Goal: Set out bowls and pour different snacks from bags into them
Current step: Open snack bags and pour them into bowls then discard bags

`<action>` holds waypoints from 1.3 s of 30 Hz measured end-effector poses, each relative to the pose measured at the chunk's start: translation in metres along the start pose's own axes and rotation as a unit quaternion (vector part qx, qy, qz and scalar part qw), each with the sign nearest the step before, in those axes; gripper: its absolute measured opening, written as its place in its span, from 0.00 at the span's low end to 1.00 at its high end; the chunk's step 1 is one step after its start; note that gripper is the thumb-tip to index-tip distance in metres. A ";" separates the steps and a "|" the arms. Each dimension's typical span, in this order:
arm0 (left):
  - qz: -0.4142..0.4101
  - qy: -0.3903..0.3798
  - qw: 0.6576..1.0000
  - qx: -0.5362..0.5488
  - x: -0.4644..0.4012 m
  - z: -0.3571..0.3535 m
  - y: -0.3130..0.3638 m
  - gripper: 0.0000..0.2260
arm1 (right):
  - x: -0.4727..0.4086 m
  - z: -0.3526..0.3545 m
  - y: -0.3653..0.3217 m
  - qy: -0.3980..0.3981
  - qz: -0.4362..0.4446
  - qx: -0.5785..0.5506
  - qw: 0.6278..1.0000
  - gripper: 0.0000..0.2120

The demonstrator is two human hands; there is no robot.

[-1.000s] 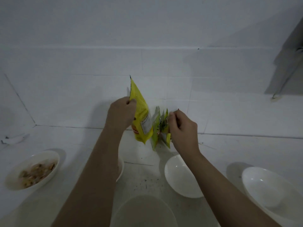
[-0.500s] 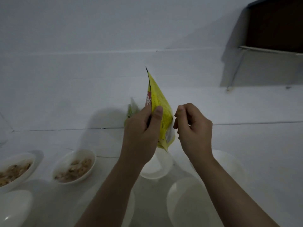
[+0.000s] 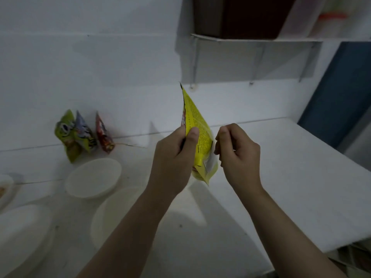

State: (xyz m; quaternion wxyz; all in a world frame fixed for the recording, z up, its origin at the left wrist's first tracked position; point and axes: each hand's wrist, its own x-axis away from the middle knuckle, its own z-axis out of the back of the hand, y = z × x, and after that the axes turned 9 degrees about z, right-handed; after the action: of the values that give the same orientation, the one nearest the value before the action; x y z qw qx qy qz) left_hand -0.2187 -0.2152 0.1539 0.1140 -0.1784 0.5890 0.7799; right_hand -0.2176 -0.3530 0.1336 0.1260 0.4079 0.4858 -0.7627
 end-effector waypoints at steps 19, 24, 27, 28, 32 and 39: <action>0.349 -0.316 0.881 0.051 0.046 -0.094 -0.024 0.17 | 0.072 0.083 0.050 -0.077 -0.258 -0.059 0.961 0.18; 0.344 -0.321 0.880 0.062 0.044 -0.091 -0.021 0.17 | 0.070 0.085 0.044 -0.118 -0.281 -0.074 0.949 0.20; 0.325 -0.322 0.888 0.041 0.043 -0.090 -0.018 0.15 | 0.065 0.088 0.040 -0.138 -0.301 -0.080 0.940 0.21; 0.321 -0.319 0.891 0.035 0.043 -0.090 -0.017 0.14 | 0.064 0.089 0.038 -0.145 -0.306 -0.083 0.937 0.21; 0.313 -0.324 0.892 0.026 0.042 -0.091 -0.016 0.13 | 0.061 0.091 0.033 -0.179 -0.301 -0.077 0.934 0.20; 0.315 -0.309 0.897 0.006 0.042 -0.095 -0.013 0.13 | 0.062 0.095 0.031 -0.210 -0.291 -0.090 0.929 0.18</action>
State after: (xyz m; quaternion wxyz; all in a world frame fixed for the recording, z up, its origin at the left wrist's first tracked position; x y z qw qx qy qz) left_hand -0.2383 -0.3038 0.1019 0.0392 0.2670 0.5545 0.7872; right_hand -0.2860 -0.4359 0.0857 0.0336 0.0657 0.6127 -0.7869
